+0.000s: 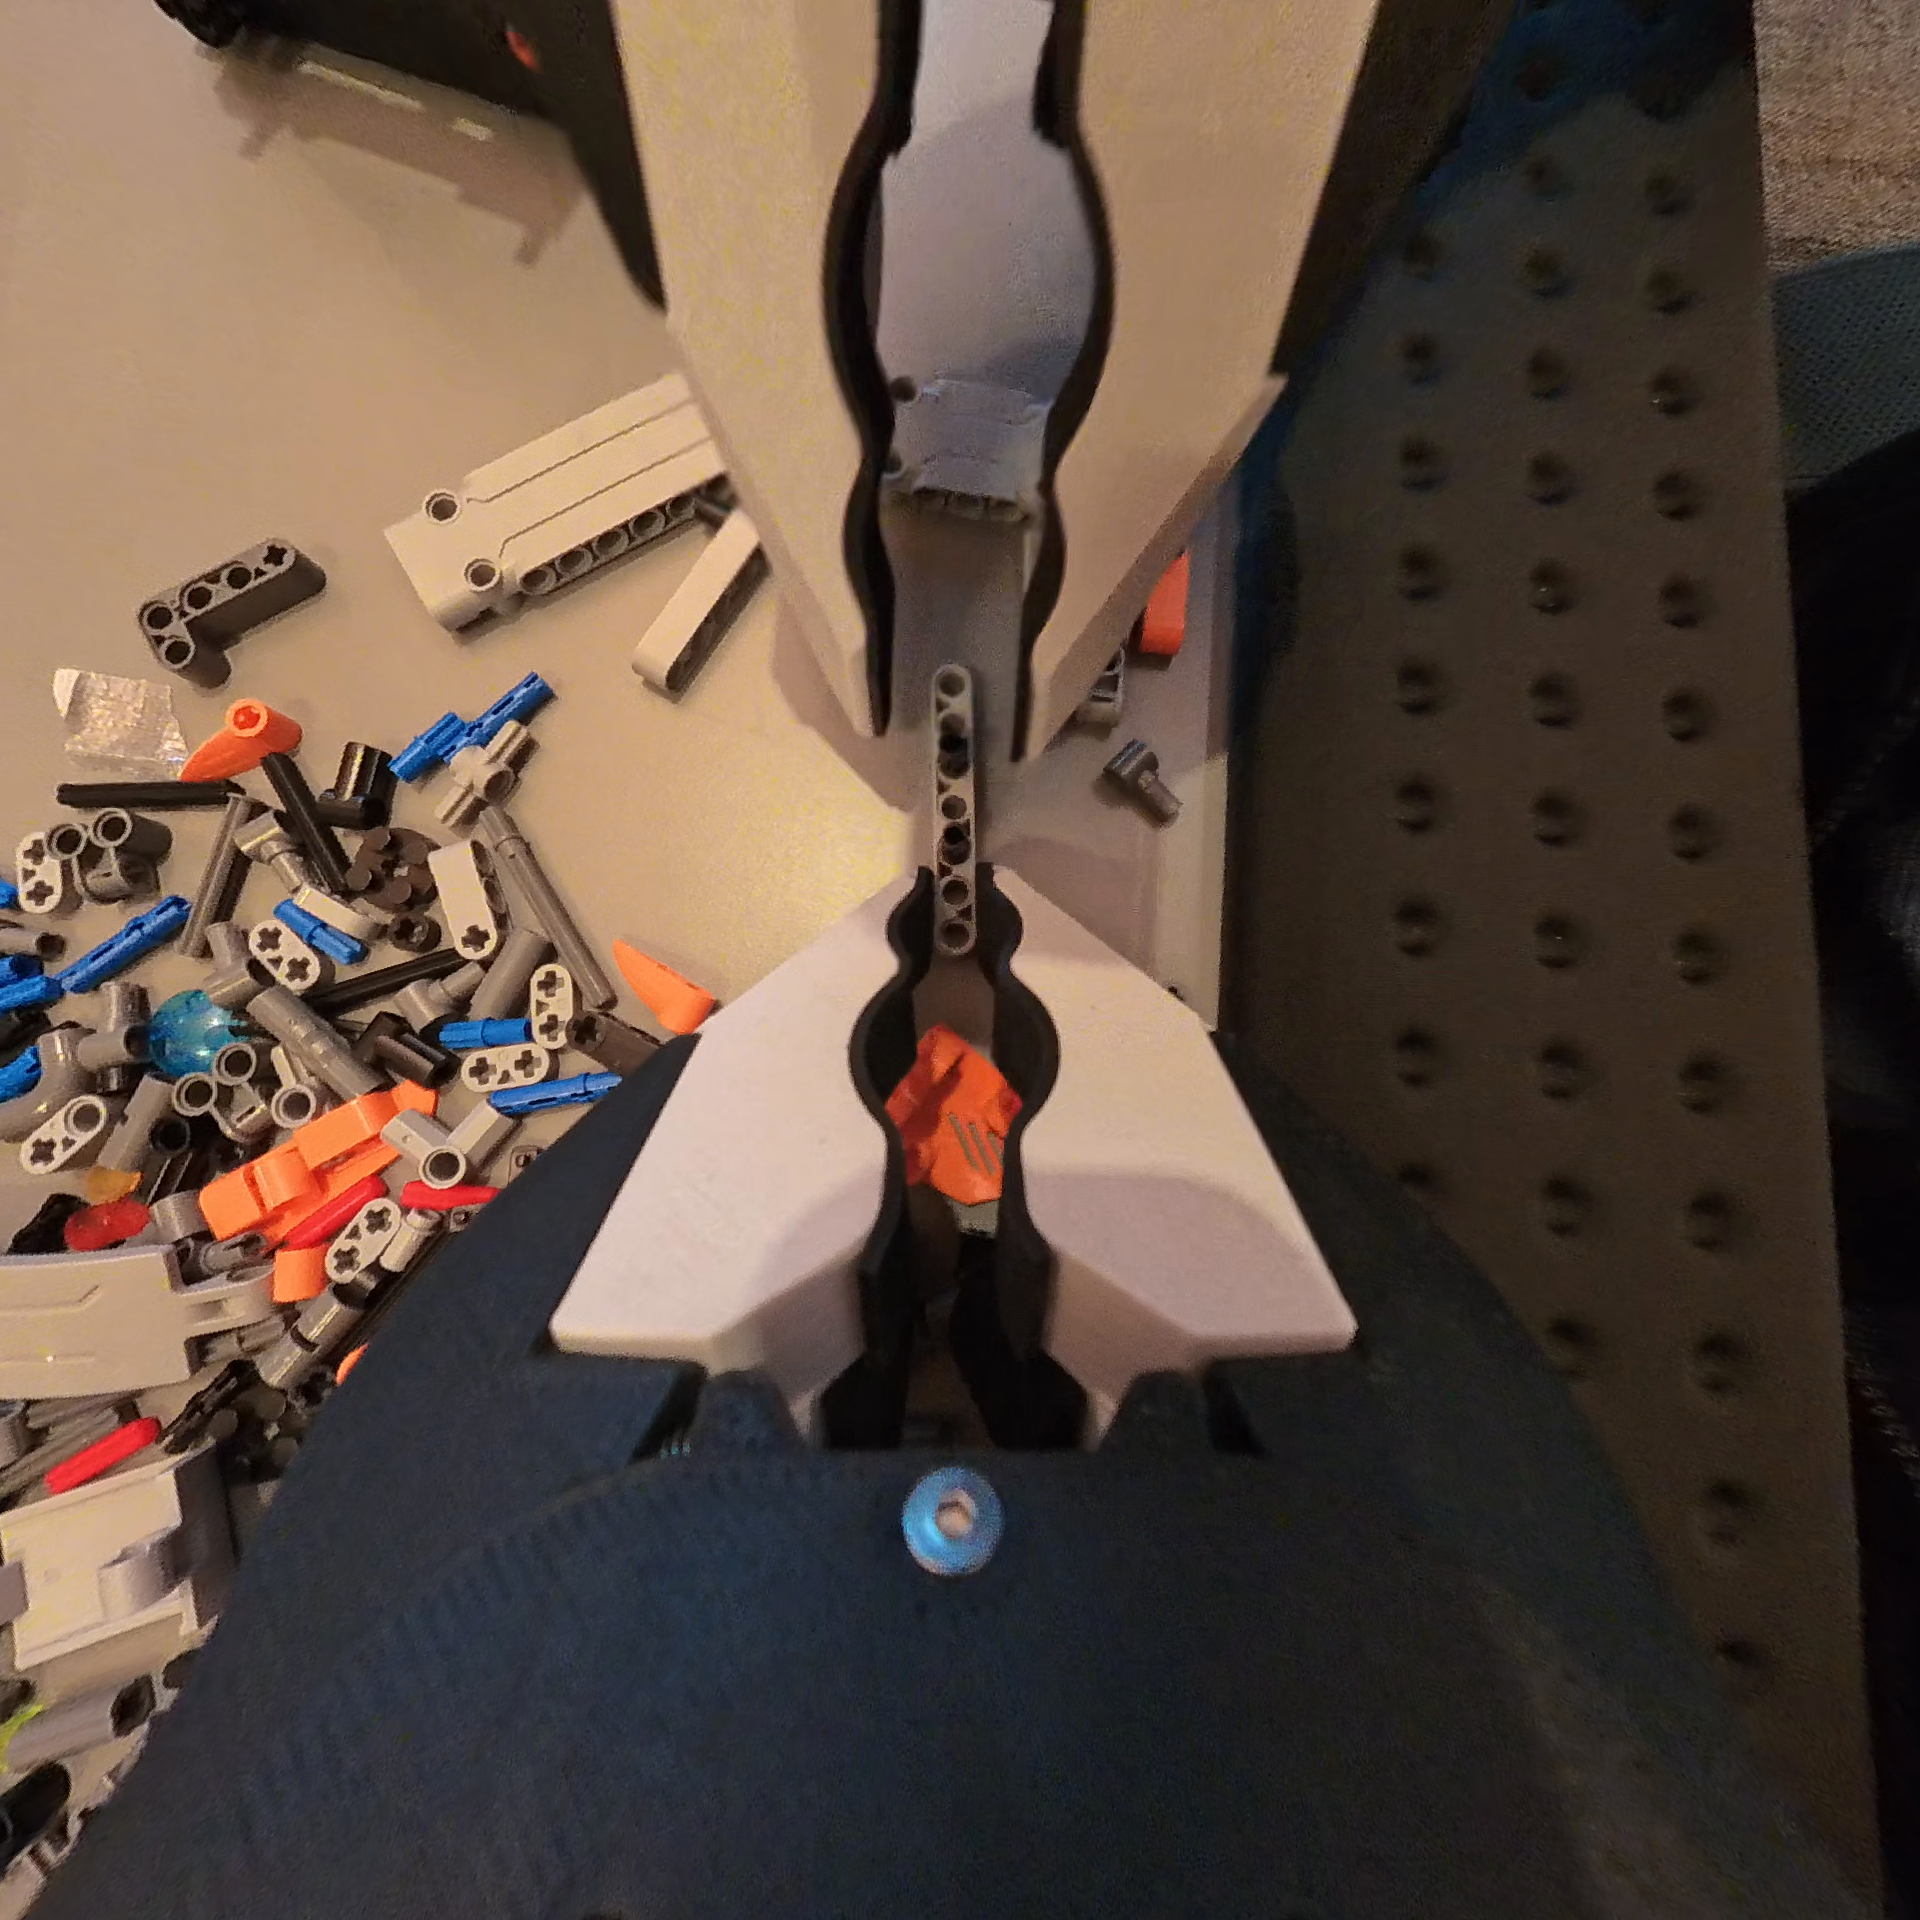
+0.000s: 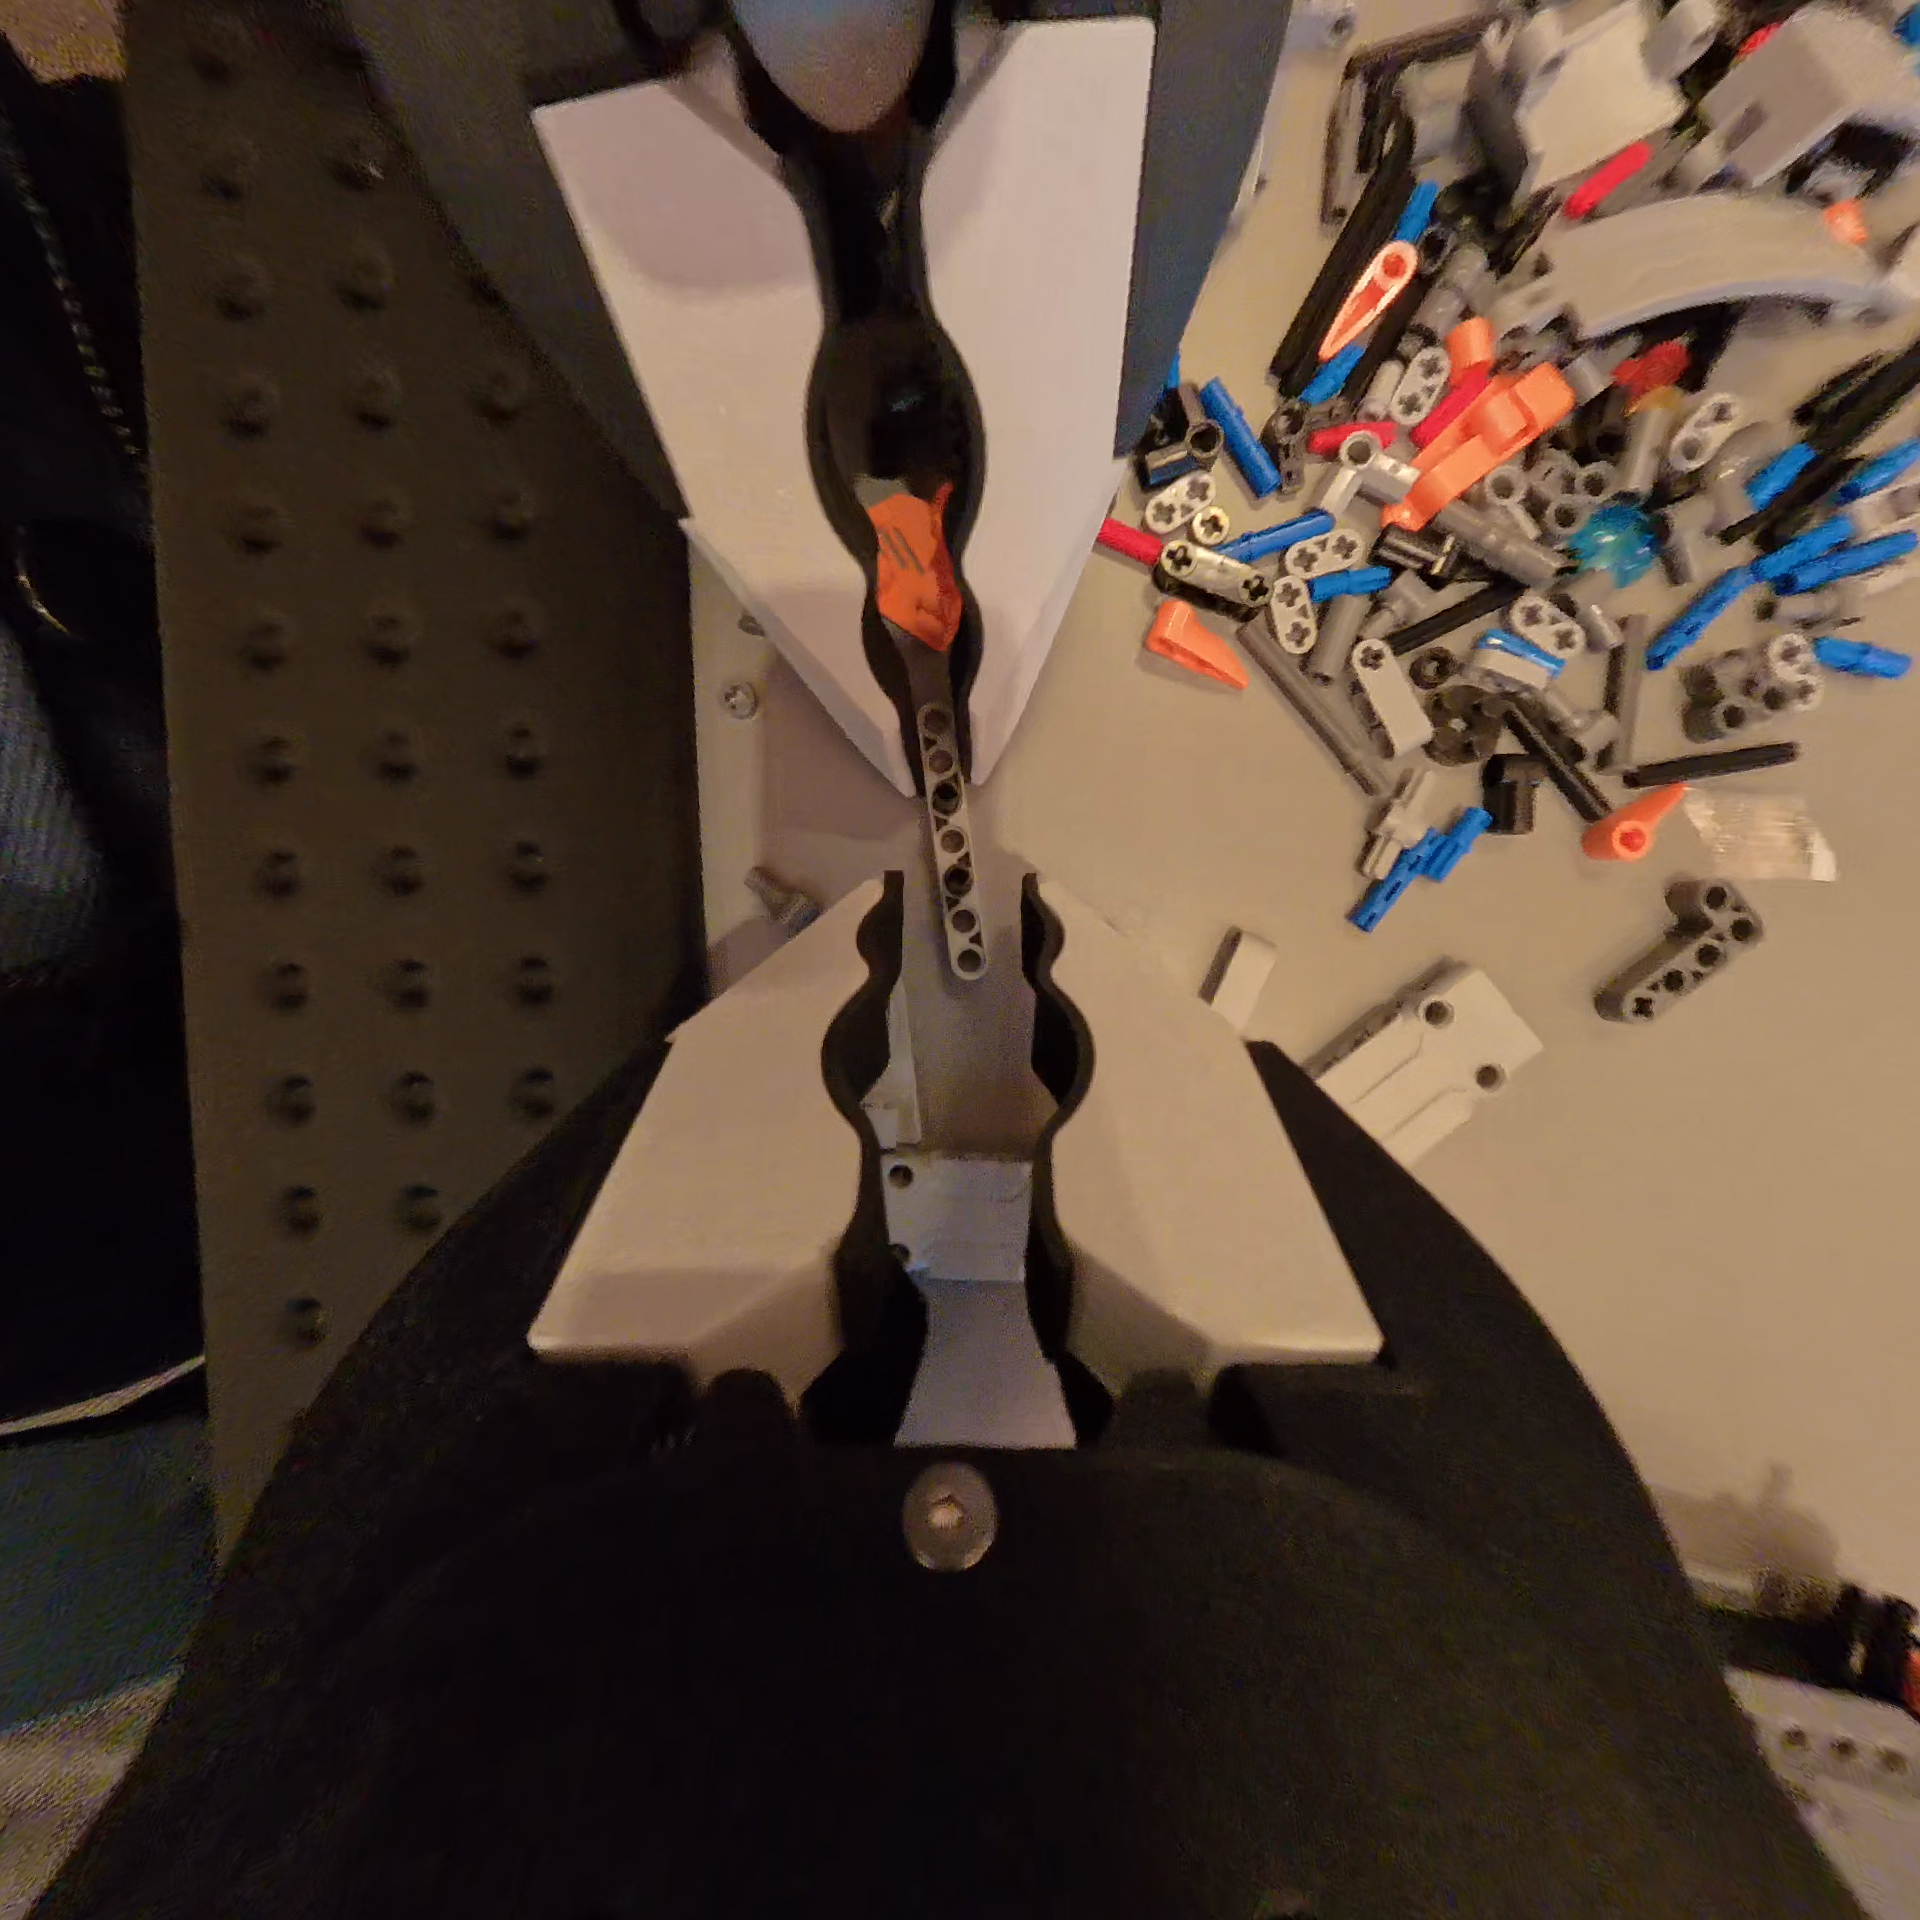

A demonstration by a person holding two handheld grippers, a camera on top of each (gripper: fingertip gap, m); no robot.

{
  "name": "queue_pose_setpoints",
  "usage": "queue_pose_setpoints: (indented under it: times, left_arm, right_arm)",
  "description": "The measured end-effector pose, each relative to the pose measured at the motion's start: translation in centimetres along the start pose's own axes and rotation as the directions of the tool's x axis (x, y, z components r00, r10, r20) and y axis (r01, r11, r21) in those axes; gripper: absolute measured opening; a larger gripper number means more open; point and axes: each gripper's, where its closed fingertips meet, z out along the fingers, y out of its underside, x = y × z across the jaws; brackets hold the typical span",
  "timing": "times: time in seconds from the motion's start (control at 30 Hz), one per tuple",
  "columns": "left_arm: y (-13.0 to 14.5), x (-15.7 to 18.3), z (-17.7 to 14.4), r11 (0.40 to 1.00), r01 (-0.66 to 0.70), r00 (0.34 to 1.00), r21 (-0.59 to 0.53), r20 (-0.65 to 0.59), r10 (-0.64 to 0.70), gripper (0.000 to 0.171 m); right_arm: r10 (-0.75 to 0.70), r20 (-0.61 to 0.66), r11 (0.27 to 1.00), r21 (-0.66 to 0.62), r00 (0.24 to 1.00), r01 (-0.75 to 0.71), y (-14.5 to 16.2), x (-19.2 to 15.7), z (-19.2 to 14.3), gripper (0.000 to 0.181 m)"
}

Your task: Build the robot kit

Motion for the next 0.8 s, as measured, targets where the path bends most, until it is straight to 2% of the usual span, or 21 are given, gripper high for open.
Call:
queue_pose_setpoints:
  times: [0.07,0.13,0.2,0.33,0.43,0.5,0.67,0.8]
  left_arm:
    - [-0.7,0.4,-0.3,0.999,0.023,0.999,0.038,-0.037,-0.022,0.005]
    - [-1.5,0.7,-0.5,0.996,0.059,0.995,0.072,-0.082,-0.054,0.005]
    - [-1.8,1.1,-0.4,0.993,0.094,0.988,0.076,-0.13,-0.084,0.005]
    - [-2.6,1.0,-0.8,0.974,0.204,0.96,0.103,-0.217,-0.178,0.005]
    - [-3.4,0.8,-1.6,0.945,0.297,0.92,0.135,-0.305,-0.246,0.005]
    - [-3.7,1.0,-1.9,0.933,0.331,0.898,0.143,-0.35,-0.265,0.005]
    - [-3.9,0.7,-2.0,0.923,0.358,0.884,0.144,-0.37,-0.285,0.005]
    - [-4.6,0.5,-2.6,0.906,0.385,0.871,0.177,-0.393,-0.294,0.005]
  right_arm:
    - [-0.039,-0.082,0.998,0.043,0.996,0.043,-0.2,0.1,-1.1,0.02]
    - [-0.081,-0.198,0.995,0.034,0.977,0.089,-0.2,0.5,-1.9,0.029]
    - [-0.177,-0.269,0.982,0.022,0.947,0.19,-0.6,-0.2,-2.0,0.028]
    - [-0.356,-0.385,0.935,-0.139,0.852,0.328,-0.1,0.0,-1.5,0.026]
    - [-0.431,-0.425,0.902,-0.203,0.796,0.381,-0.1,0.4,-1.6,0.026]
    - [-0.44,-0.439,0.898,-0.216,0.784,0.383,-0.3,0.7,-2.0,0.016]
    - [-0.419,-0.429,0.907,-0.242,0.8,0.345,0.0,1.0,-2.1,0.014]
    - [-0.307,-0.449,0.952,-0.136,0.84,0.275,-0.6,1.0,-3.0,0.016]
